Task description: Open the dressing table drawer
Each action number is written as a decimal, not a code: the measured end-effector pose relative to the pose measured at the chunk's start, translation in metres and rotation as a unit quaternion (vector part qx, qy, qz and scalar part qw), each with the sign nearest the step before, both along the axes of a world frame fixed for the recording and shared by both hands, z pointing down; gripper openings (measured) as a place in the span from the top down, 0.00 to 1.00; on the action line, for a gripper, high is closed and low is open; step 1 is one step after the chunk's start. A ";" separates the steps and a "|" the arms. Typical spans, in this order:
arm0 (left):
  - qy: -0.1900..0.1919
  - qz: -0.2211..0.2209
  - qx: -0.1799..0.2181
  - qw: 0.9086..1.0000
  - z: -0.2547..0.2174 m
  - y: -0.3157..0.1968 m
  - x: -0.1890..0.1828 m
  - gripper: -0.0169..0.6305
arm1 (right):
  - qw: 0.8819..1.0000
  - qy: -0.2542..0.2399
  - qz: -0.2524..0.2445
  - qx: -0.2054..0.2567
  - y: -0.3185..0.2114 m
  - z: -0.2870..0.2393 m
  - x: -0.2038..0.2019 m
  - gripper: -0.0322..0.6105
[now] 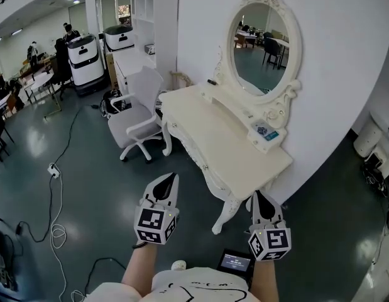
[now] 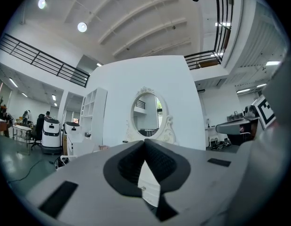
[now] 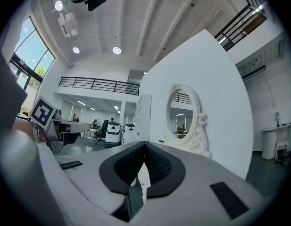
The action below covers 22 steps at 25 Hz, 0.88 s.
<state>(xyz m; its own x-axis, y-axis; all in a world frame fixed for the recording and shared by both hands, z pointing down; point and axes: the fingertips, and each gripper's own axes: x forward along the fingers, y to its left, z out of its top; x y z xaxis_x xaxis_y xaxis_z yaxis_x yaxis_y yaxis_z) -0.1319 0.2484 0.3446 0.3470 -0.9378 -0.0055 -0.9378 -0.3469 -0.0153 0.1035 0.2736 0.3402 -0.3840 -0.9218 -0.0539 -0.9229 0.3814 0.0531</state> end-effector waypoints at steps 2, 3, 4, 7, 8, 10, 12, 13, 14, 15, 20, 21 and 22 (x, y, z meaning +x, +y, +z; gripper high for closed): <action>-0.002 0.008 -0.001 1.000 0.000 -0.014 -0.009 0.96 | 1.000 0.000 0.004 -0.002 -0.012 0.001 -0.011 0.92; -0.001 0.010 -0.001 1.000 0.001 -0.021 -0.015 0.96 | 1.000 0.001 0.006 -0.002 -0.018 0.001 -0.018 0.92; 0.000 0.012 -0.002 1.000 0.001 -0.028 -0.021 0.96 | 1.000 0.002 0.008 -0.003 -0.023 0.001 -0.023 0.92; 0.001 0.020 -0.003 1.000 0.001 -0.048 -0.037 0.96 | 1.000 0.002 0.019 -0.006 -0.038 0.002 -0.038 0.92; 0.001 0.024 -0.004 1.000 0.001 -0.054 -0.042 0.96 | 1.000 0.002 0.023 -0.006 -0.042 0.002 -0.042 0.92; 0.002 0.032 -0.004 0.999 0.001 -0.064 -0.048 0.96 | 0.999 0.002 0.031 -0.007 -0.048 0.002 -0.049 0.92; 0.003 0.039 -0.005 0.999 0.003 -0.072 -0.052 0.96 | 0.999 0.002 0.037 -0.009 -0.053 0.005 -0.053 0.92; 0.004 0.042 -0.005 0.999 0.004 -0.076 -0.053 0.96 | 0.999 0.002 0.040 -0.011 -0.055 0.006 -0.055 0.92; 0.004 0.044 -0.005 0.999 0.004 -0.079 -0.055 0.96 | 0.999 0.002 0.043 -0.012 -0.057 0.008 -0.056 0.92; 0.004 0.047 -0.005 0.999 0.005 -0.082 -0.056 0.96 | 0.999 0.002 0.045 -0.014 -0.060 0.009 -0.058 0.92; 0.008 0.048 -0.007 0.999 0.010 -0.097 -0.062 0.96 | 0.999 0.002 0.048 -0.017 -0.077 0.011 -0.063 0.92; 0.009 0.048 -0.009 0.999 0.011 -0.101 -0.063 0.96 | 0.999 0.003 0.047 -0.018 -0.080 0.011 -0.065 0.92; 0.010 0.047 -0.010 0.999 0.012 -0.104 -0.064 0.96 | 0.999 0.004 0.045 -0.018 -0.085 0.011 -0.066 0.92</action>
